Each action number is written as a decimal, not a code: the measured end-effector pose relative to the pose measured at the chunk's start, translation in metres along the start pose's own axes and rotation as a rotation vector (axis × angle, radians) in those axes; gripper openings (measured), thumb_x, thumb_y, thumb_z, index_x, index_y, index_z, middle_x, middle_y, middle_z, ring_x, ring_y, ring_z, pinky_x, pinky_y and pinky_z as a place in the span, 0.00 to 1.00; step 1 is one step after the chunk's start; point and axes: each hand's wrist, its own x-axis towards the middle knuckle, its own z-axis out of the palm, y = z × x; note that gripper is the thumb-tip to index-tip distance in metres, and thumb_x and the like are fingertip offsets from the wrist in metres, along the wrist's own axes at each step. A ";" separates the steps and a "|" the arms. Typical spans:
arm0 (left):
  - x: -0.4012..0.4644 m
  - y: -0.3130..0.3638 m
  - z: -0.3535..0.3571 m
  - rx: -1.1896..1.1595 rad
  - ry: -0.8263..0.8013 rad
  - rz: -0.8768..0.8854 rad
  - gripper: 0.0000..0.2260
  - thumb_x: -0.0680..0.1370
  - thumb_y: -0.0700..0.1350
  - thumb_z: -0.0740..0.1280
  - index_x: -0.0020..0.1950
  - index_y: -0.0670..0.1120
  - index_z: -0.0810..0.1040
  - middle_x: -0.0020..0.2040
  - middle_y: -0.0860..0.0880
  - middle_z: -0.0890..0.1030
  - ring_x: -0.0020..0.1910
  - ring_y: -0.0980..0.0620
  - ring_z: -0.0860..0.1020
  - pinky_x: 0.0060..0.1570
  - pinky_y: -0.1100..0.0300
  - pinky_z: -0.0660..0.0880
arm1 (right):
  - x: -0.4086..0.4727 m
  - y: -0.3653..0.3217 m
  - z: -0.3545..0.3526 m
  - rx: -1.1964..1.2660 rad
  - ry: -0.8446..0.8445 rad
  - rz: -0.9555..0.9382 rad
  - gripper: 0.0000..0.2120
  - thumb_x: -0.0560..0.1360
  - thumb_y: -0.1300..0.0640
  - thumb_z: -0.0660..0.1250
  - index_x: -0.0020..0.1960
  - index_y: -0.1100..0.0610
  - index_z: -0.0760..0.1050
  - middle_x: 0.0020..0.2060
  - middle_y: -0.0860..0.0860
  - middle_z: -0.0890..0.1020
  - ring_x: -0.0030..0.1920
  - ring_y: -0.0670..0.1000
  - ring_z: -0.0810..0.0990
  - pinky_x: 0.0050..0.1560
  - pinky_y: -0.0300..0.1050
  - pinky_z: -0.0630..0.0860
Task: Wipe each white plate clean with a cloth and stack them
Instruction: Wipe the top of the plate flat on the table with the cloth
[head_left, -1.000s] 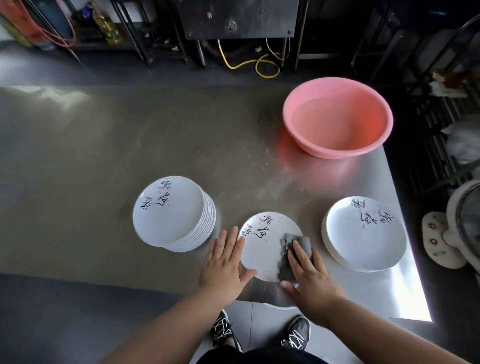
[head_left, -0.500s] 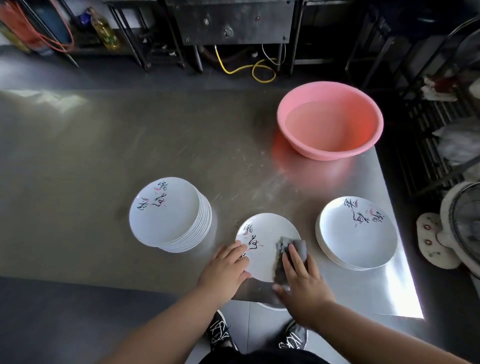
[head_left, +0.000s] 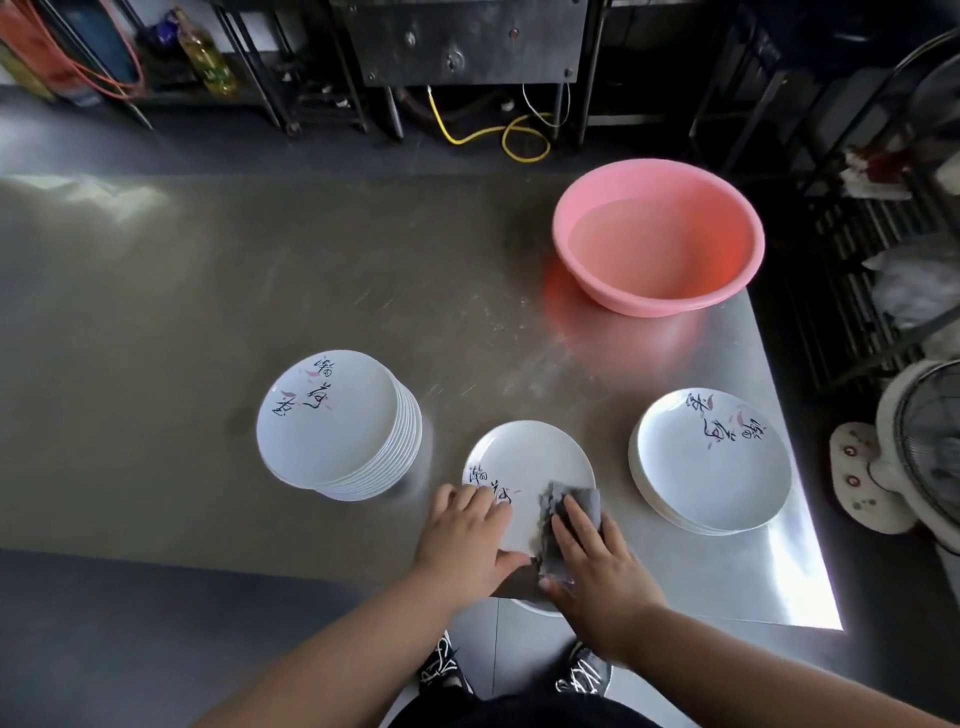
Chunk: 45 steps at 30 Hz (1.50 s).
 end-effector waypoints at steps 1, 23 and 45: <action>-0.001 -0.004 0.000 -0.024 -0.006 0.009 0.23 0.70 0.71 0.67 0.51 0.53 0.80 0.55 0.52 0.78 0.59 0.46 0.76 0.59 0.46 0.67 | 0.005 0.005 -0.006 0.018 0.004 -0.008 0.44 0.76 0.26 0.42 0.86 0.47 0.48 0.85 0.43 0.41 0.84 0.57 0.42 0.83 0.53 0.47; 0.001 0.005 0.010 -0.124 0.063 -0.053 0.10 0.74 0.62 0.70 0.48 0.58 0.83 0.45 0.58 0.78 0.46 0.51 0.76 0.51 0.52 0.65 | 0.033 -0.002 -0.020 -0.094 0.001 0.041 0.39 0.81 0.31 0.43 0.86 0.51 0.50 0.85 0.51 0.38 0.83 0.65 0.46 0.82 0.61 0.48; -0.005 -0.015 -0.002 -0.091 0.022 -0.091 0.21 0.73 0.69 0.64 0.53 0.56 0.84 0.63 0.57 0.81 0.63 0.53 0.78 0.58 0.49 0.65 | 0.016 -0.001 -0.012 -0.145 0.256 -0.047 0.32 0.77 0.40 0.58 0.74 0.57 0.77 0.76 0.56 0.74 0.64 0.68 0.79 0.64 0.62 0.79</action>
